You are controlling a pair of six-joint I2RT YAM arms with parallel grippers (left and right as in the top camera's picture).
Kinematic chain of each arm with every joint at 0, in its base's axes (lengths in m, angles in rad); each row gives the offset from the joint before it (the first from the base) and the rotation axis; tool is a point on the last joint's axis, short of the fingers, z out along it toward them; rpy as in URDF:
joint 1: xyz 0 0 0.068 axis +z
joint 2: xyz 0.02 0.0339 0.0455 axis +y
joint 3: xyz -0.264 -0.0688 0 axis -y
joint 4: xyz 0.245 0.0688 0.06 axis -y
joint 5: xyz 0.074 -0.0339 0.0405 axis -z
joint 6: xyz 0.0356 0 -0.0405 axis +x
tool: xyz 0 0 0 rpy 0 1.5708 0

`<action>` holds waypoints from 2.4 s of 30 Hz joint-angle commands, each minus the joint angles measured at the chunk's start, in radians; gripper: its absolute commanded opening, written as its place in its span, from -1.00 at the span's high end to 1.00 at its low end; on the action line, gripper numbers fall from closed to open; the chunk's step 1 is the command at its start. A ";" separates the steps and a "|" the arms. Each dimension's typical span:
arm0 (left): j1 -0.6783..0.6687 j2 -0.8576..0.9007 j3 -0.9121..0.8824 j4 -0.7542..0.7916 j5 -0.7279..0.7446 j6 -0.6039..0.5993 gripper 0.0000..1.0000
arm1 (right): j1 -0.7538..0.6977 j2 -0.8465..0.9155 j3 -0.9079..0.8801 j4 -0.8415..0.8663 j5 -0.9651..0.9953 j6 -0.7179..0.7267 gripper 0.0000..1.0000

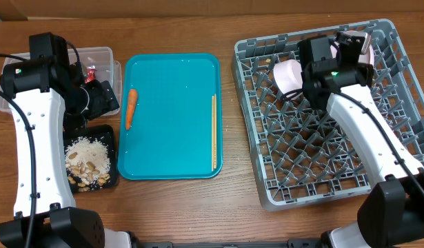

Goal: Sort waste into correct bins and load items into the dishwasher
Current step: 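Carry the white plate right and stand it upright in the rack's back, then adjust the plate upright between the bowls and release with the right gripper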

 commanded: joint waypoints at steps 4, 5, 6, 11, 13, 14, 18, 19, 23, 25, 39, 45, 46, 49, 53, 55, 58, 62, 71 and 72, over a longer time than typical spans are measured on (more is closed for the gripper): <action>-0.002 -0.008 -0.007 0.002 -0.013 0.020 -0.68 | 0.026 -0.005 -0.051 0.021 0.032 0.004 0.92; -0.002 -0.008 -0.007 0.001 -0.013 0.021 -0.68 | 0.042 -0.005 -0.050 0.036 0.072 0.004 0.92; -0.002 -0.008 -0.007 0.002 -0.013 0.020 -0.68 | 0.054 -0.005 -0.050 0.050 0.113 0.004 0.92; -0.002 -0.008 -0.007 0.002 -0.013 0.021 -0.68 | 0.120 -0.005 -0.050 0.060 0.156 0.009 0.92; -0.002 -0.008 -0.007 0.002 -0.013 0.021 -0.68 | 0.138 -0.005 -0.050 0.045 0.153 0.038 0.92; -0.002 -0.008 -0.007 0.001 -0.013 0.020 -0.68 | 0.149 -0.005 -0.050 0.033 0.154 0.054 0.92; -0.002 -0.008 -0.007 0.000 -0.013 0.021 -0.68 | 0.150 -0.005 -0.050 0.058 0.327 0.053 0.92; -0.002 -0.008 -0.007 0.000 -0.013 0.021 -0.68 | 0.148 -0.005 -0.050 0.066 0.376 0.052 0.92; -0.002 -0.008 -0.007 0.001 -0.010 0.020 -0.68 | 0.147 -0.005 -0.050 0.073 0.408 0.042 0.92; -0.002 -0.008 -0.007 0.000 -0.010 0.021 -0.68 | 0.147 -0.005 -0.050 0.075 0.398 0.049 0.92; -0.002 -0.008 -0.007 -0.001 -0.010 0.021 -0.68 | 0.129 0.040 -0.051 0.063 0.241 0.072 0.92; -0.002 -0.008 -0.007 0.001 -0.010 0.020 -0.68 | 0.099 0.040 -0.051 0.182 0.311 -0.068 0.92; -0.002 -0.008 -0.007 0.003 -0.010 0.020 -0.68 | 0.099 0.040 -0.051 0.222 0.306 -0.113 0.92; -0.002 -0.008 -0.007 0.004 -0.010 0.020 -0.68 | 0.103 0.040 -0.051 0.248 0.229 -0.151 0.92; -0.002 -0.008 -0.007 0.000 -0.010 0.021 -0.68 | 0.100 0.055 -0.053 0.183 0.194 -0.090 0.92; -0.002 -0.008 -0.007 0.001 -0.010 0.021 -0.68 | 0.086 0.079 -0.053 0.132 0.194 -0.047 0.92; -0.003 -0.008 -0.007 0.001 -0.010 0.021 -0.68 | 0.081 0.097 -0.053 0.095 0.194 -0.015 0.92; -0.004 -0.008 -0.007 0.001 -0.010 0.021 -0.68 | 0.104 0.097 -0.053 0.105 0.156 0.005 0.92; -0.009 -0.008 -0.007 0.001 -0.010 0.021 -0.75 | 0.212 0.055 -0.050 0.129 0.045 0.006 -0.39; -0.010 -0.008 -0.007 0.001 -0.010 0.020 -0.75 | 0.218 0.037 -0.050 0.129 0.021 0.011 -0.39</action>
